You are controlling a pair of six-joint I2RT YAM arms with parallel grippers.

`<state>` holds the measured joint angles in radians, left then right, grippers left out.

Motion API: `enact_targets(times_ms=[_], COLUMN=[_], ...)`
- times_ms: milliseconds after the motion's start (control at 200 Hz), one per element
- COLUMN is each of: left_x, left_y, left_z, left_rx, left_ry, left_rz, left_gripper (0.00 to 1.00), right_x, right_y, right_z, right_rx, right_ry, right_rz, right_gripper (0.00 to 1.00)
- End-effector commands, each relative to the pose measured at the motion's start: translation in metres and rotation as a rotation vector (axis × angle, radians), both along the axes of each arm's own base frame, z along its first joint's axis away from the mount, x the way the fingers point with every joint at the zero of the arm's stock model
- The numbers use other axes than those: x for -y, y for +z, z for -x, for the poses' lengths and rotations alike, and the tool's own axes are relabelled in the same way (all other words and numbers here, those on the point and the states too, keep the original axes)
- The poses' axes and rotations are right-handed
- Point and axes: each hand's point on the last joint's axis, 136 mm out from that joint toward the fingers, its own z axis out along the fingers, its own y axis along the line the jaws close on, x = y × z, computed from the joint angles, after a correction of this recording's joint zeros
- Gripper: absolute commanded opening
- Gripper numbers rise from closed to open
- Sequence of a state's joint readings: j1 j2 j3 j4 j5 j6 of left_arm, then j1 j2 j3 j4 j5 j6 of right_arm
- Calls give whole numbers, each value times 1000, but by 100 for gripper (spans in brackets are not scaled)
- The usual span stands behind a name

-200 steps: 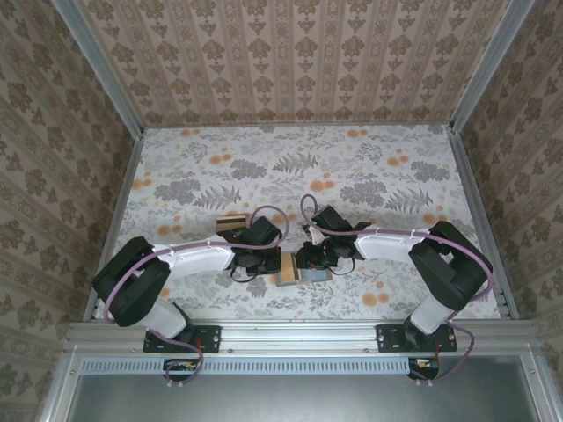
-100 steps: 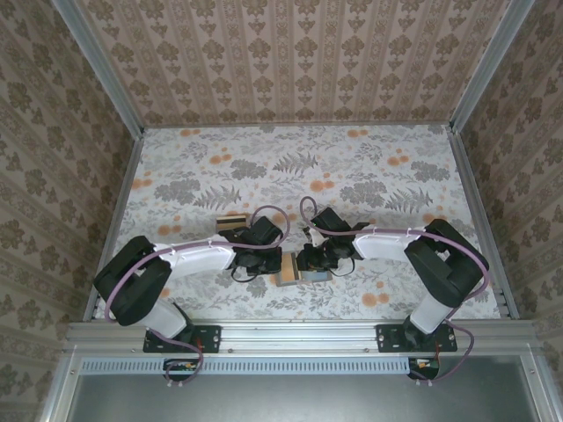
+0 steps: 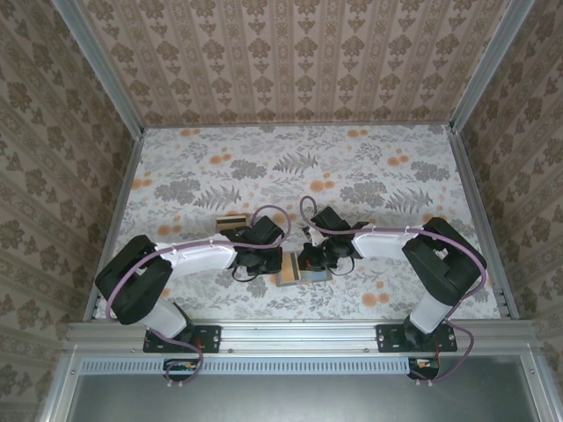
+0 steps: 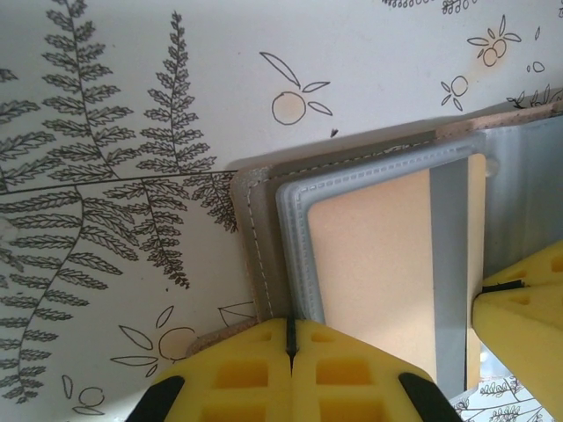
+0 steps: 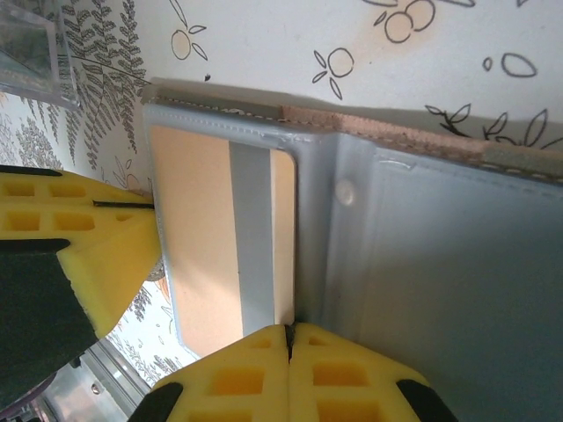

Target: Take the credit cards out of the card holder

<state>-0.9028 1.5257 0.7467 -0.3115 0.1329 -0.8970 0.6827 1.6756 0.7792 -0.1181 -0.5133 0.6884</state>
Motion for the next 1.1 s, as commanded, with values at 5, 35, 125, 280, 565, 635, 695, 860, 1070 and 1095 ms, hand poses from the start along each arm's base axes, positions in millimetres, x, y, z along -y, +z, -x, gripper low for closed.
enact_targets(times_ms=[5,35,125,280,565,635,695,860,1070,1095], left_x=[-12,-14,-16,-17,-16,-14,-14,-14,-13,-13], left_y=[-15,-16,-18,-18,-18,-17,-17,-17,-17,-17], left_z=[13,13,14,14,14,14,14,15,16,15], left_rx=[-55,-56,-59,-61,-61,-58,-61,-63,-62,-61], left_ry=[-8,-8,-4,-1,-4,-6,-7,-10,-12,-12], left_rz=[-84,-91,-99,-100,-96,-93,-94,-93,-95,-93], left_gripper=[0,0,0,0,0,0,0,0,0,0], right_x=[3,6,13,17,14,11,8,2,-2,-3], right_y=[5,5,4,4,3,4,4,3,2,2], right_z=[-1,-1,0,2,0,-3,-5,-8,-9,-9], right_rx=[-1,-1,-6,-10,-3,-2,-6,-13,-18,-19], right_ry=[-6,-13,-26,-26,-39,-40,-43,-40,-32,-32], right_rz=[-14,-12,-11,-11,-29,-42,-52,-67,-76,-78], right_gripper=[0,0,0,0,9,11,12,17,17,17])
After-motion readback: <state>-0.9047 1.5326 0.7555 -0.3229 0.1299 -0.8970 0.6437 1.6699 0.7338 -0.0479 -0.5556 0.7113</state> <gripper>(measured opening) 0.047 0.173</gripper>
